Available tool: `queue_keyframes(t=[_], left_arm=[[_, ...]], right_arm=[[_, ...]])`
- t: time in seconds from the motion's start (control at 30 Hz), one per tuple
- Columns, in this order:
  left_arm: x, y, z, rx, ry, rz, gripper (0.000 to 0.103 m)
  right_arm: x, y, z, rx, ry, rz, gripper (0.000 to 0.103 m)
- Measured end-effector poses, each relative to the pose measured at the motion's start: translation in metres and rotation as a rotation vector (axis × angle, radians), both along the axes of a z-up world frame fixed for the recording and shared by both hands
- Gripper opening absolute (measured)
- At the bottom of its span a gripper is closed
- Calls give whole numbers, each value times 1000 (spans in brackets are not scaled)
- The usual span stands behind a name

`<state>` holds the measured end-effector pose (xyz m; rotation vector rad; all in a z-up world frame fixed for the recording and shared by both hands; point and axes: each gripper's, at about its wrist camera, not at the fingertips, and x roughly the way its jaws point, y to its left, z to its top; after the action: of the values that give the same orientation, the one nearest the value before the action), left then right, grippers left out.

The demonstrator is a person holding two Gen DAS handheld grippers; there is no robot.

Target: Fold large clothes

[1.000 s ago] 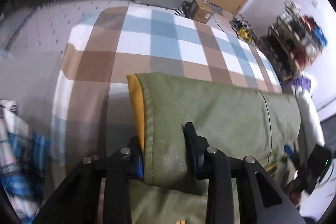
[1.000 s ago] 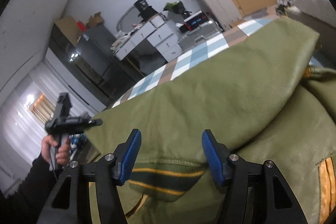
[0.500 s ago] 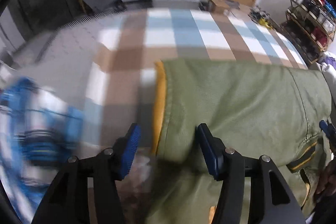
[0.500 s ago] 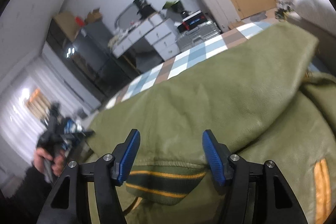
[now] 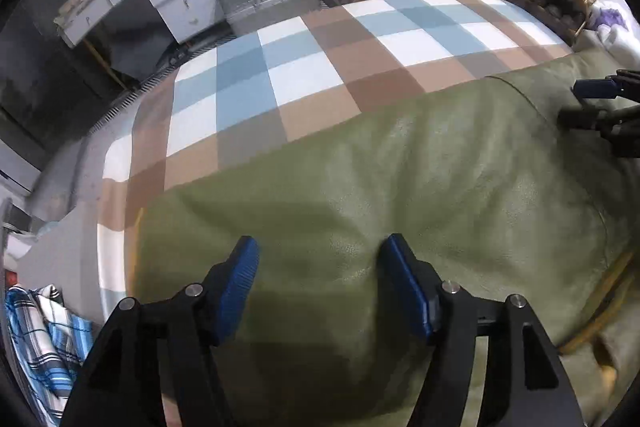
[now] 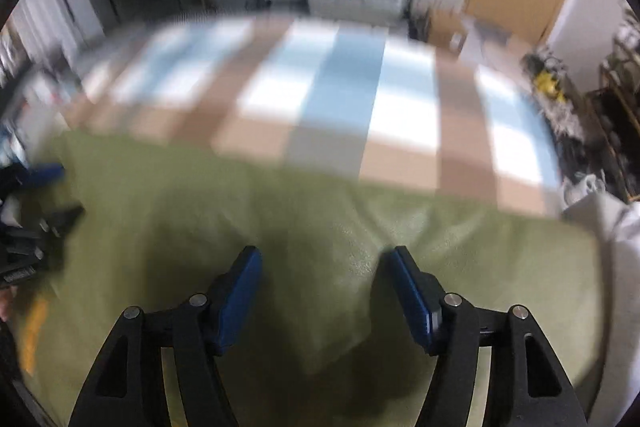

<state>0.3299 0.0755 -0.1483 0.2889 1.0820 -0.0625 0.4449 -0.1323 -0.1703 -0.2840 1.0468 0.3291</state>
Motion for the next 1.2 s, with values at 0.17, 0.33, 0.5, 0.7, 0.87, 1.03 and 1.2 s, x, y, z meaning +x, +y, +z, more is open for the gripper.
queue_keyframes(t=[0.17, 0.33, 0.5, 0.7, 0.87, 1.03, 1.2], left_arm=[[-2, 11, 0, -65, 25, 25, 66], [3, 8, -3, -54, 33, -1, 72], [15, 7, -3, -23, 71, -38, 82], [33, 1, -5, 12, 84, -70, 87], [53, -12, -10, 65, 67, -81, 87], [69, -6, -11, 30, 114, -56, 87], [41, 15, -1, -70, 139, -2, 87]], right_arm=[[-13, 0, 8, -112, -2, 93, 64], [-10, -55, 12, -159, -10, -10, 68], [7, -81, -1, 47, 83, -34, 75], [23, -54, -1, 4, 33, -26, 79], [44, -48, -7, 30, 22, -26, 79], [57, -46, -7, 54, 27, -37, 78], [30, -50, -3, 5, 43, 14, 78]])
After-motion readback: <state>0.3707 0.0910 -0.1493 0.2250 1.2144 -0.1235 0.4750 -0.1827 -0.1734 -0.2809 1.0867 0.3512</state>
